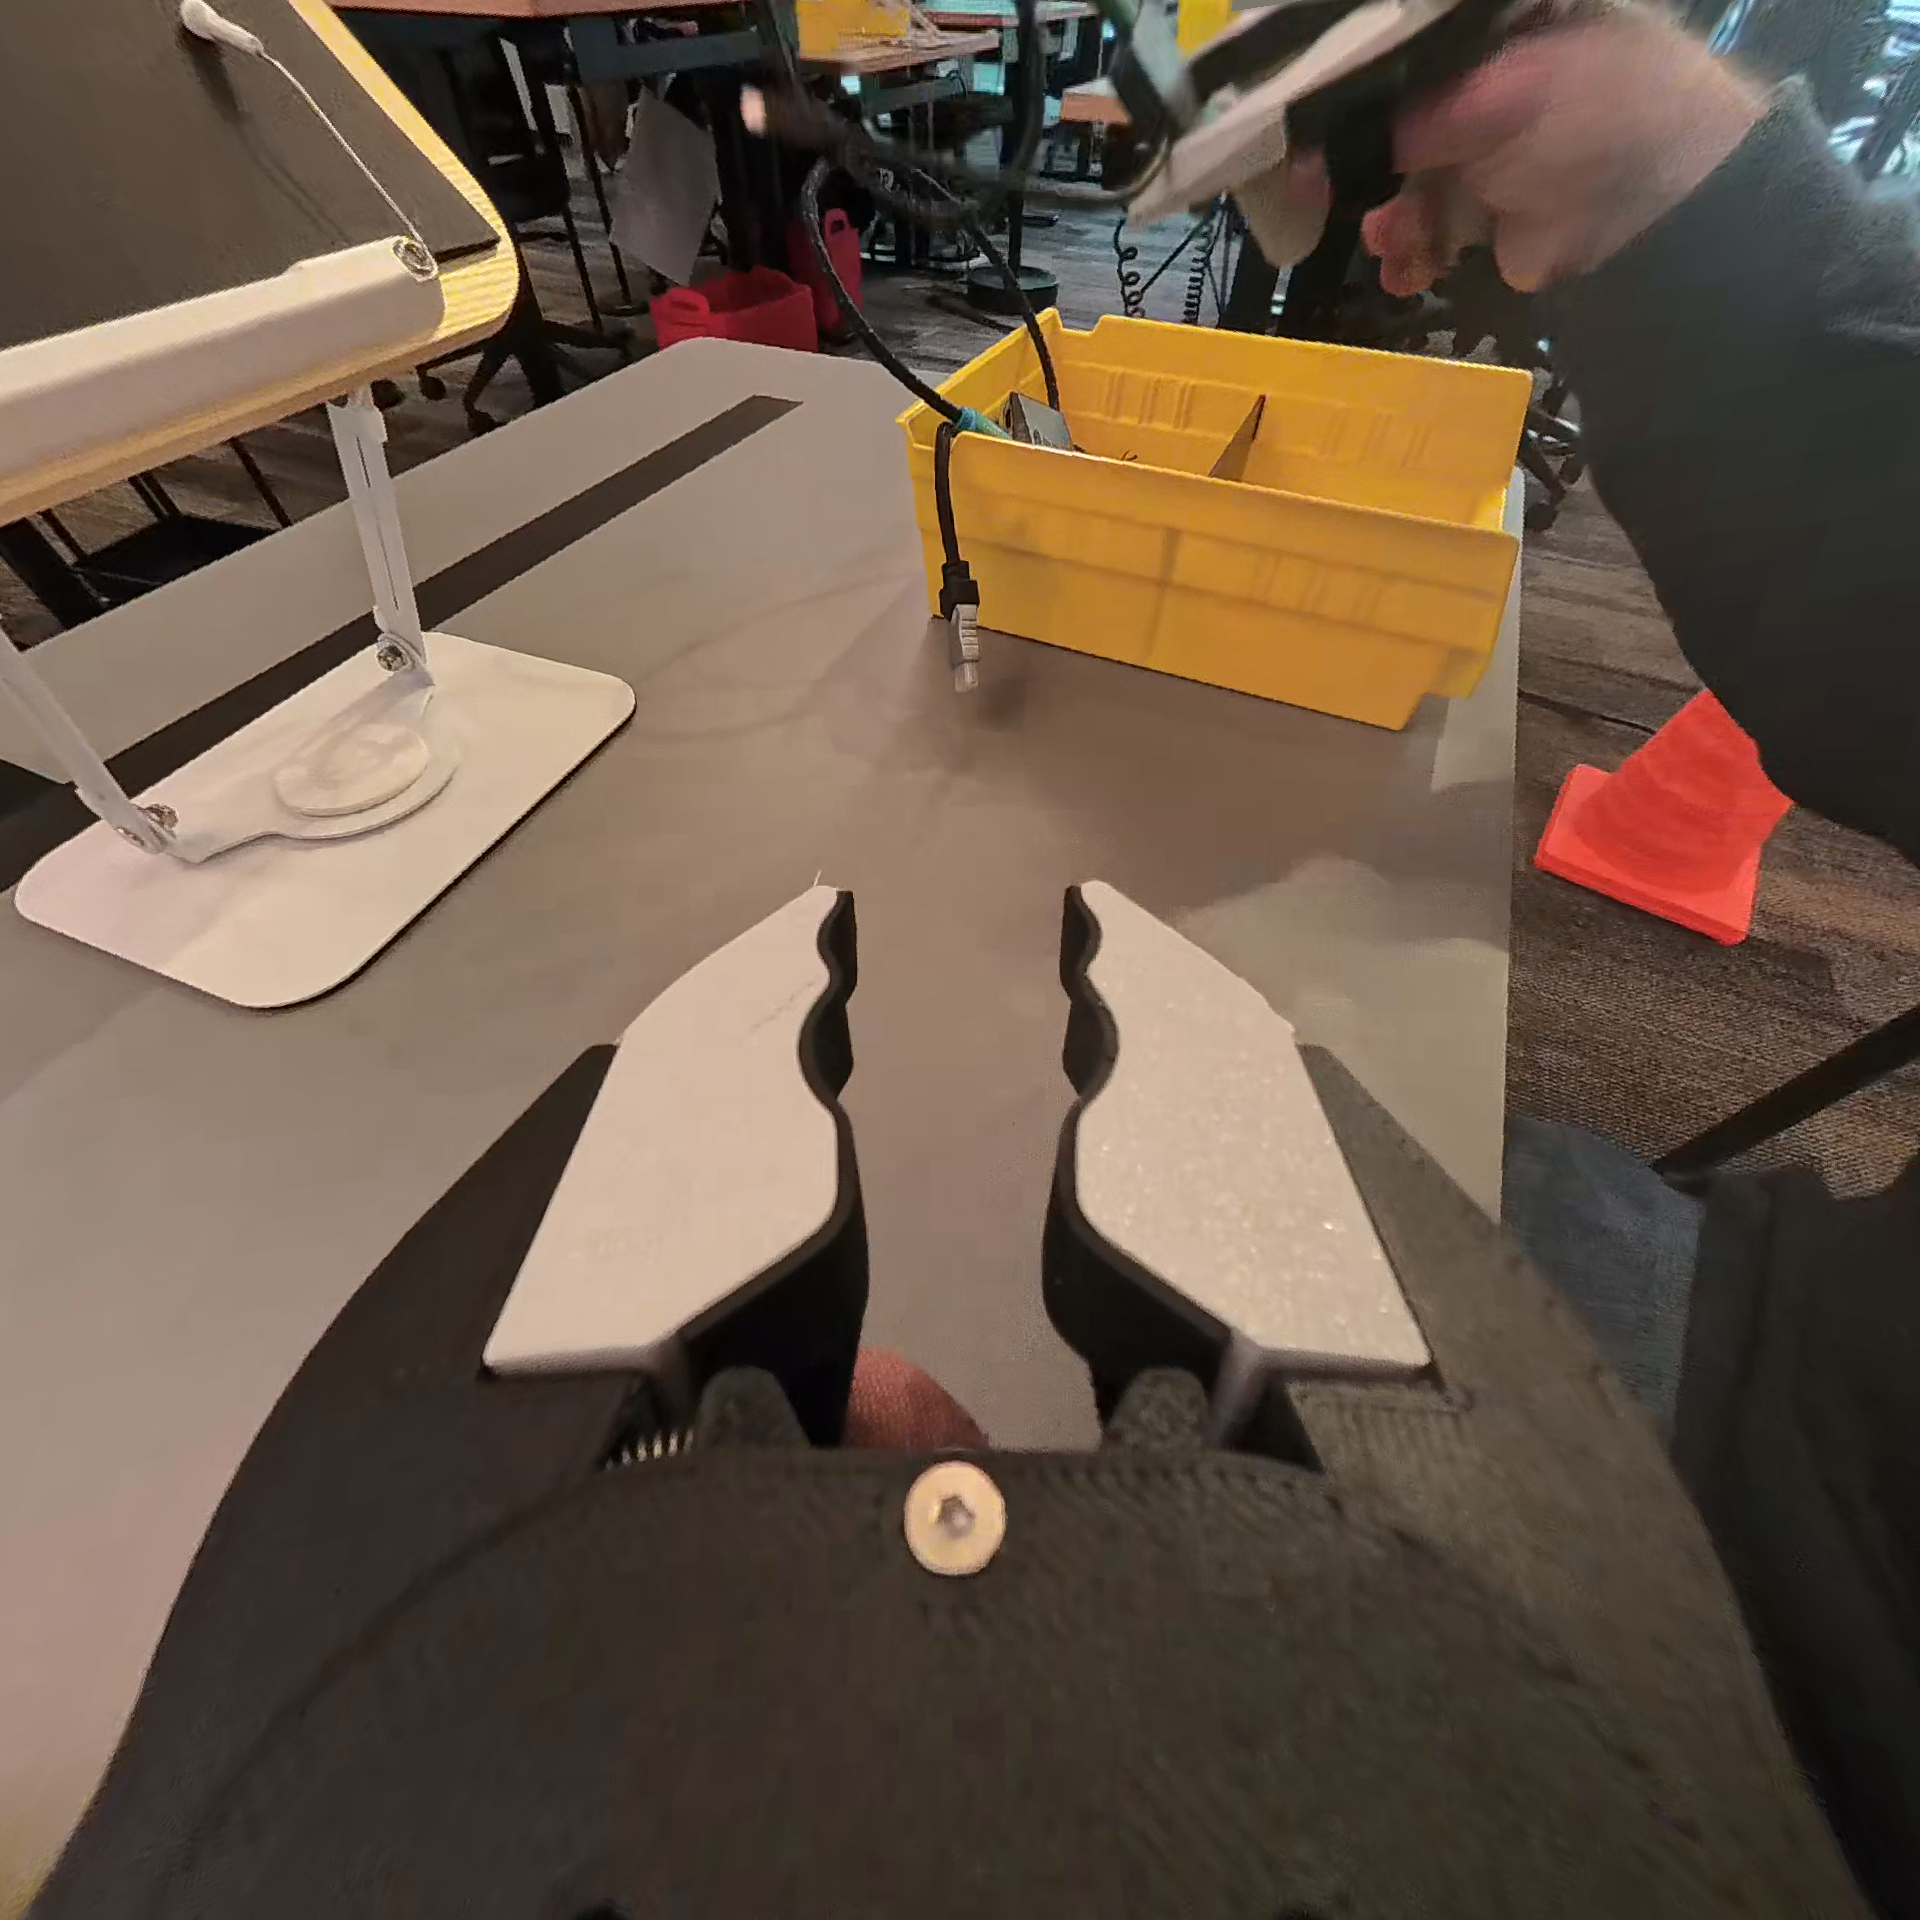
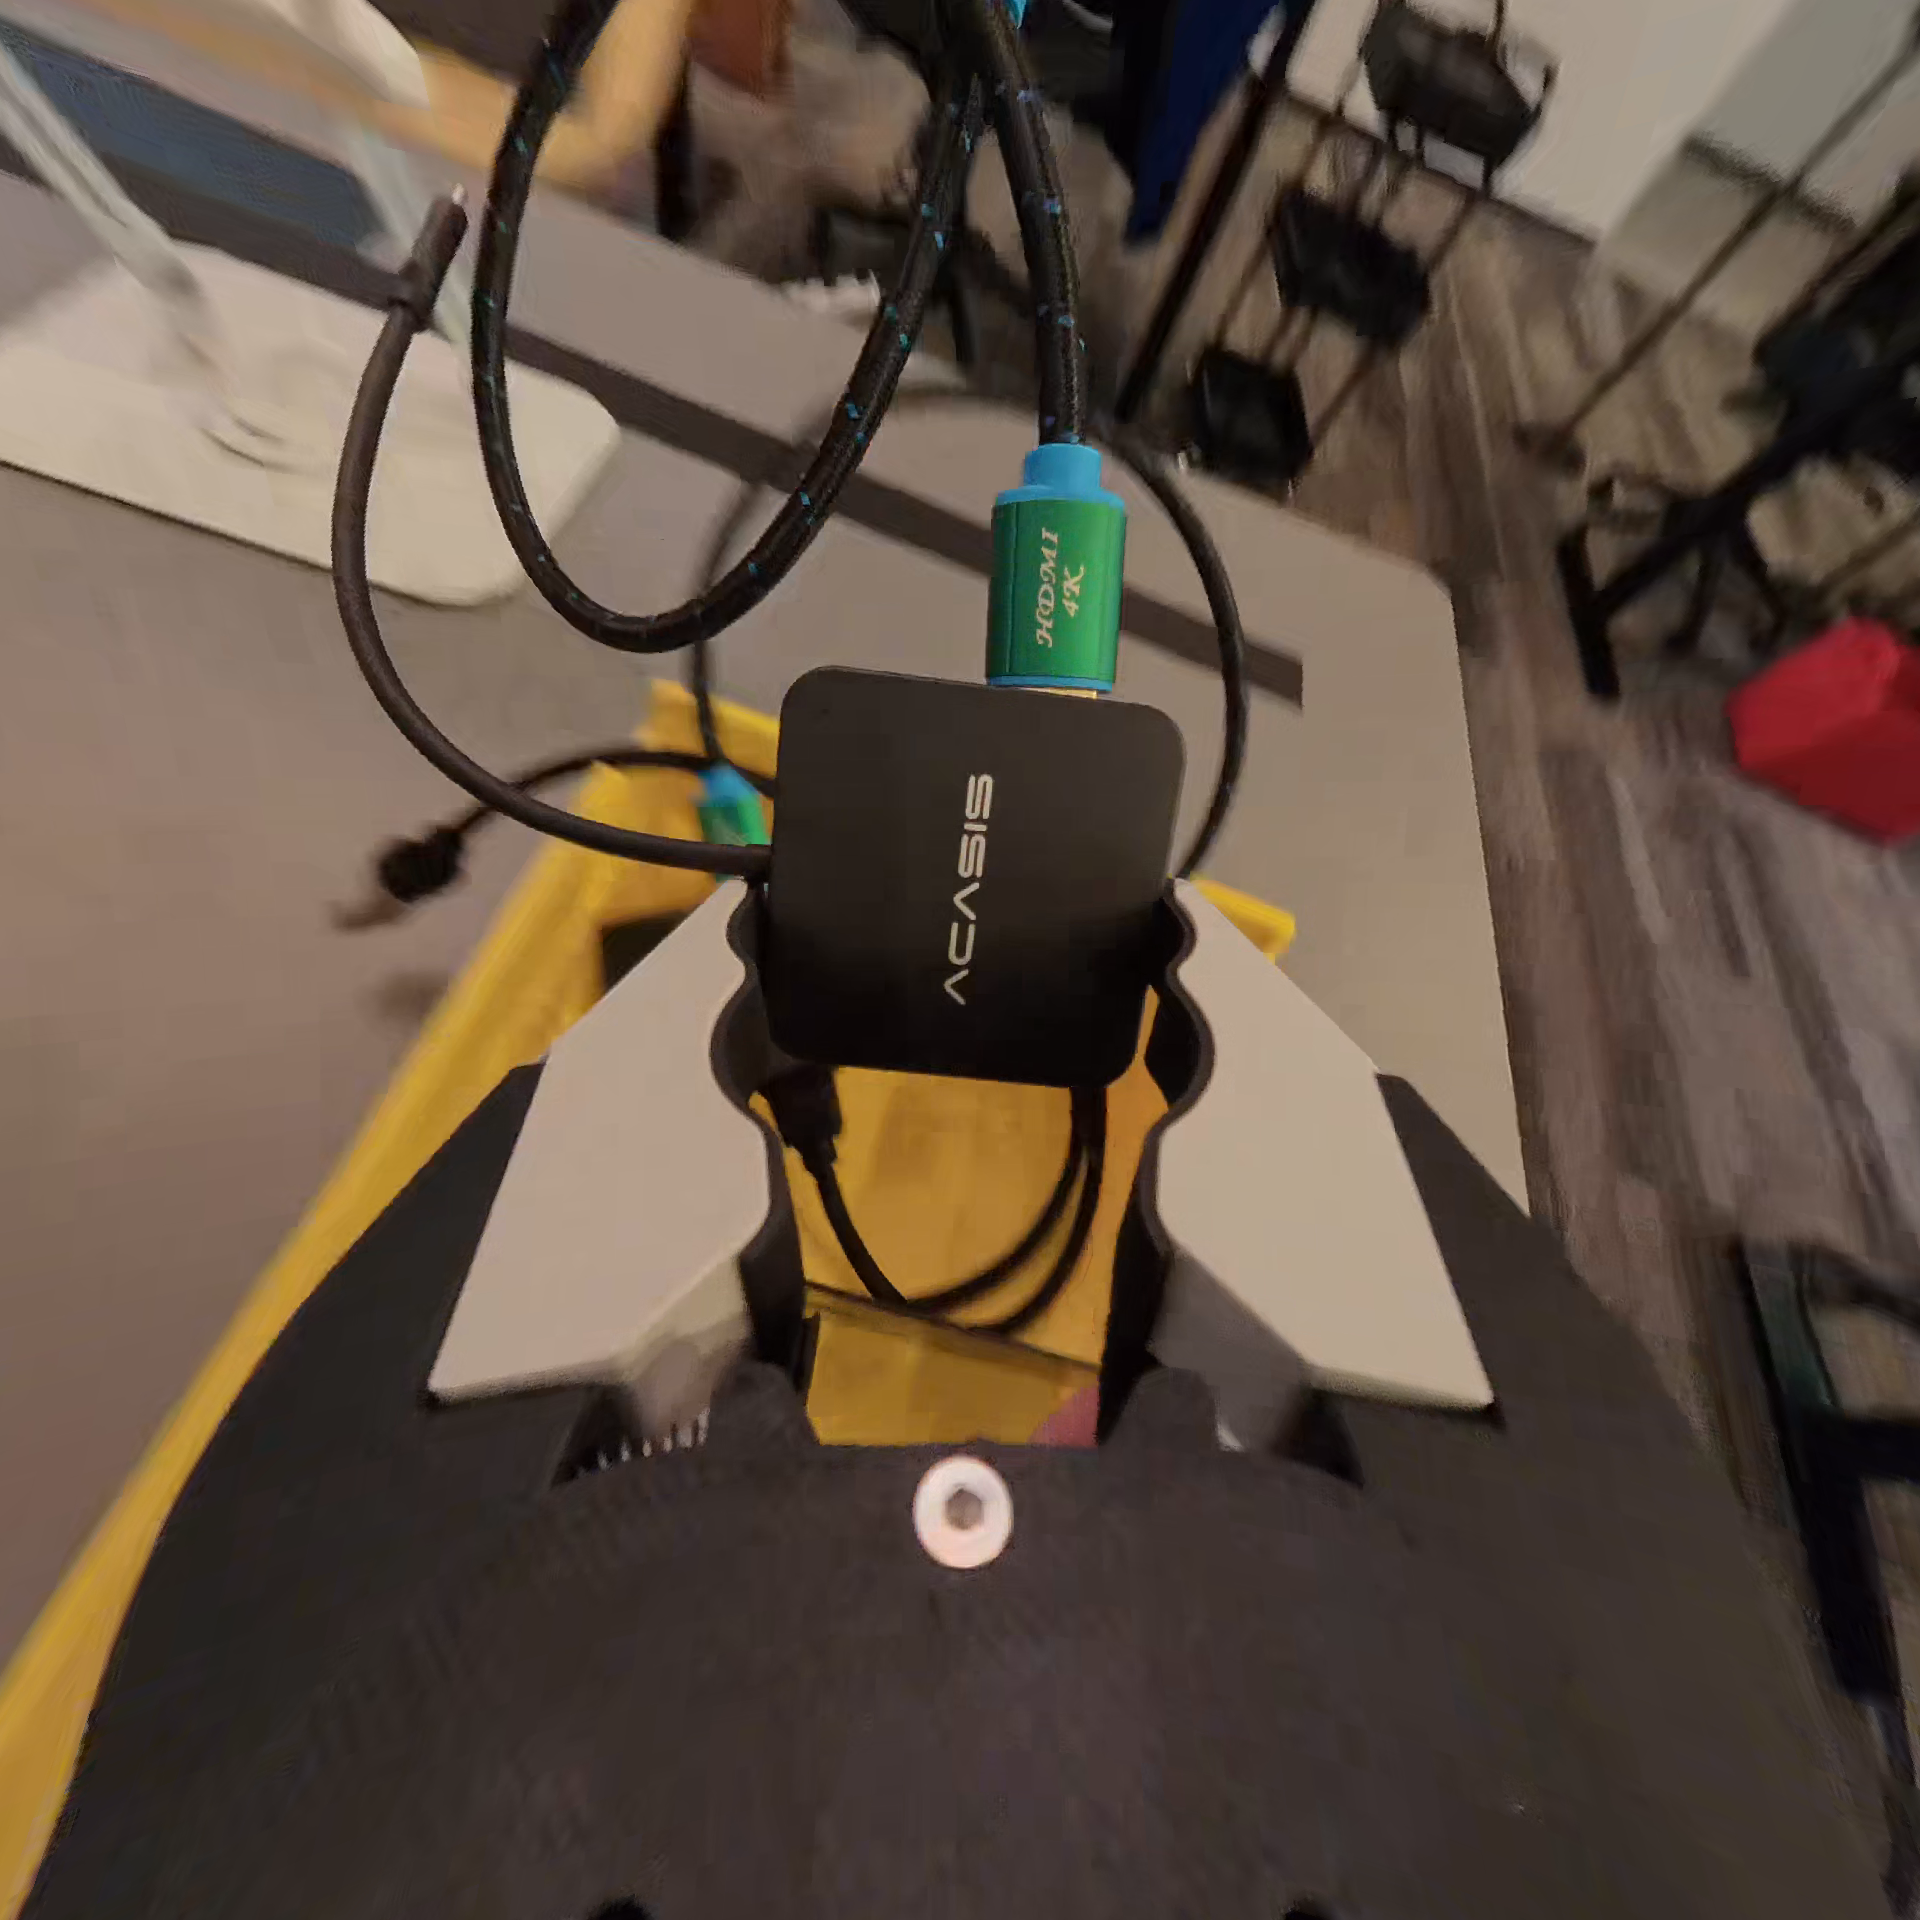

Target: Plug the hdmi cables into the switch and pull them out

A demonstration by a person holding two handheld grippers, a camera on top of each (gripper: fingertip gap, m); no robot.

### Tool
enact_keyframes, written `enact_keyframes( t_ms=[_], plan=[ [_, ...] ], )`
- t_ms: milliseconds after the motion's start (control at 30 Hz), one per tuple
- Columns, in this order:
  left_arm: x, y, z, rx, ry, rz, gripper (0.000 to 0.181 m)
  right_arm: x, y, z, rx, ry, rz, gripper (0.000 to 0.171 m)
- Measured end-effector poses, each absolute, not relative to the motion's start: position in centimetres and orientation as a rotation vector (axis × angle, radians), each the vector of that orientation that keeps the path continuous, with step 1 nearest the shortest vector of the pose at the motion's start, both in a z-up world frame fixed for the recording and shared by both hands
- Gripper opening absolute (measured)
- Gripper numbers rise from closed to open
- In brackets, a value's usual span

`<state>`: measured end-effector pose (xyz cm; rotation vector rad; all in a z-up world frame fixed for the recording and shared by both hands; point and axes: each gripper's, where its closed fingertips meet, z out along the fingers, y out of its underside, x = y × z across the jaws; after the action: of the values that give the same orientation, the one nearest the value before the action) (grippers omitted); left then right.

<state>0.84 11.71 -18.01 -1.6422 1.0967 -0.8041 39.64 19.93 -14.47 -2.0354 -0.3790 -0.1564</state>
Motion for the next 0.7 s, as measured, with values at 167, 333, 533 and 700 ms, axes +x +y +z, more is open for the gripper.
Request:
enact_keyframes(
  t_ms=[167,333,533,700],
  plan=[
    [1.1,11.6,-18.2,-1.650,1.104,-0.805,0.037,44.5,19.9,-22.3,-2.265,-0.270,-0.162,0.070],
    [1.4,11.4,-19.1,-1.672,1.132,-0.798,0.037,45.7,19.1,-24.6,-2.368,-0.313,-0.266,0.091],
    [1.4,11.2,-19.1,-1.668,1.159,-0.771,0.038,44.5,18.2,-20.2,-2.260,-0.356,-0.333,0.082],
    [0.8,11.3,-17.9,-1.653,1.175,-0.679,0.038,42.4,16.6,-15.9,-2.126,-0.421,-0.392,0.078]
  ],
)
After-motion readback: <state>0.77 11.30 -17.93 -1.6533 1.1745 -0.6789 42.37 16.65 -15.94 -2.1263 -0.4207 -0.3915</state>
